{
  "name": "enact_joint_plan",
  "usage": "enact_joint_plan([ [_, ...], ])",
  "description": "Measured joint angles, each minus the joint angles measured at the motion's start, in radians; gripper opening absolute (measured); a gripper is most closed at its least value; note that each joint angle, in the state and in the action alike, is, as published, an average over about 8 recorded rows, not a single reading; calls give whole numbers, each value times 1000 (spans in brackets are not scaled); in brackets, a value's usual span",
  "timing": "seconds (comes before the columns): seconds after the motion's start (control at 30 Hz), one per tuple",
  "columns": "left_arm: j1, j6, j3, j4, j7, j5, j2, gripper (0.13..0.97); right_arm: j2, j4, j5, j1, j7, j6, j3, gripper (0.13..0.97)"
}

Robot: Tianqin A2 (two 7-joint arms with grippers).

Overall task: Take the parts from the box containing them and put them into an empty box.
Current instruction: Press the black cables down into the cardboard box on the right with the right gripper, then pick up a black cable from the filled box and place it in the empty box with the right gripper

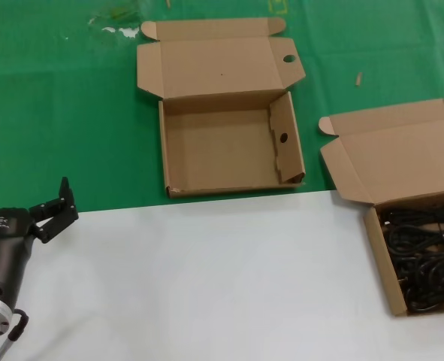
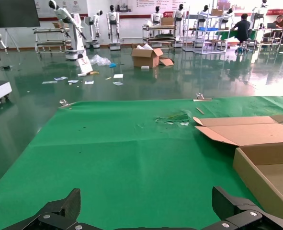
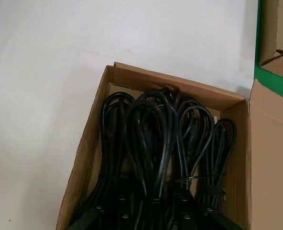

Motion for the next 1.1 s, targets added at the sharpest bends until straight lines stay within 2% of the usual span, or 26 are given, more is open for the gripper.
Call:
enact_joint_plan([
  [0.13, 0, 0, 0, 0, 0, 0, 0, 966, 8, 8, 5, -8, -1, 3, 6, 278],
  [0.67, 0, 0, 0, 0, 0, 0, 0, 966, 23, 89, 51, -2, 29, -2, 41, 218],
  [0.83, 0, 0, 0, 0, 0, 0, 0, 966, -40, 121, 60, 69, 66, -5, 29, 218],
  [1.1, 0, 0, 0, 0, 0, 0, 0, 966, -240, 79, 8, 243, 77, 22, -54, 214],
])
